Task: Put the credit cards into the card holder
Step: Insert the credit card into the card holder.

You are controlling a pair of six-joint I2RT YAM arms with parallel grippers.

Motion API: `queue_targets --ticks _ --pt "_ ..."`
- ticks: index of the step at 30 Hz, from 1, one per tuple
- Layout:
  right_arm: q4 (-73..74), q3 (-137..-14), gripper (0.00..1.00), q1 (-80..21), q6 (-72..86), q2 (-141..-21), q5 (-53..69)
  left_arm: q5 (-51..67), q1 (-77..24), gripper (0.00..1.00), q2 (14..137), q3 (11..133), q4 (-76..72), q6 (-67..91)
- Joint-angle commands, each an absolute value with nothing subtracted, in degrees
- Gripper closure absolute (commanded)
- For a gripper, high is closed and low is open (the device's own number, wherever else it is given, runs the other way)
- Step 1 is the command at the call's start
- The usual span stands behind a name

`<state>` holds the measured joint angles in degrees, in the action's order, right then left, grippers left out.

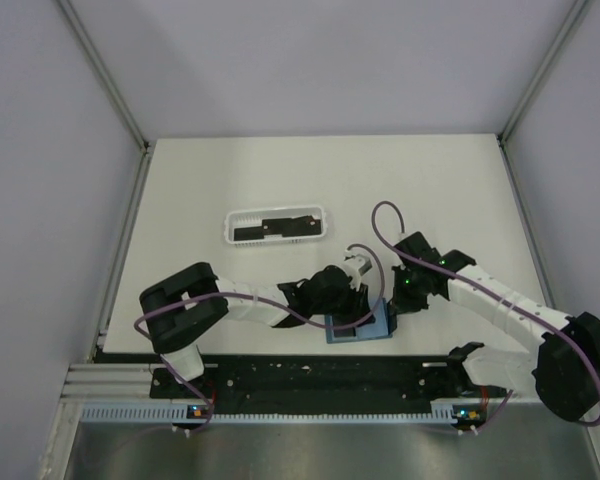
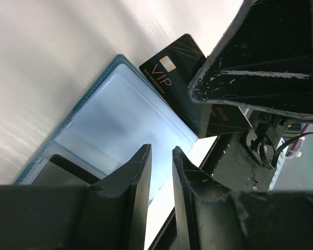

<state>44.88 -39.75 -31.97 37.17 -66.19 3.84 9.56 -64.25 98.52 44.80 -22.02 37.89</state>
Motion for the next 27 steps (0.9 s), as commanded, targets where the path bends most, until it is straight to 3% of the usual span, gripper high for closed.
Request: queue_targets --ticks 1,27 --pt "43.5 -38.8 1.00 -31.6 37.6 -66.6 3.1 9.6 -64.7 0.72 100.3 46.3 -26.4 39.2" --pt "42.0 -36.8 1.00 -31.6 37.5 -68.4 1.8 5.5 -64.8 0.79 97.8 38.5 -18.8 42.5"
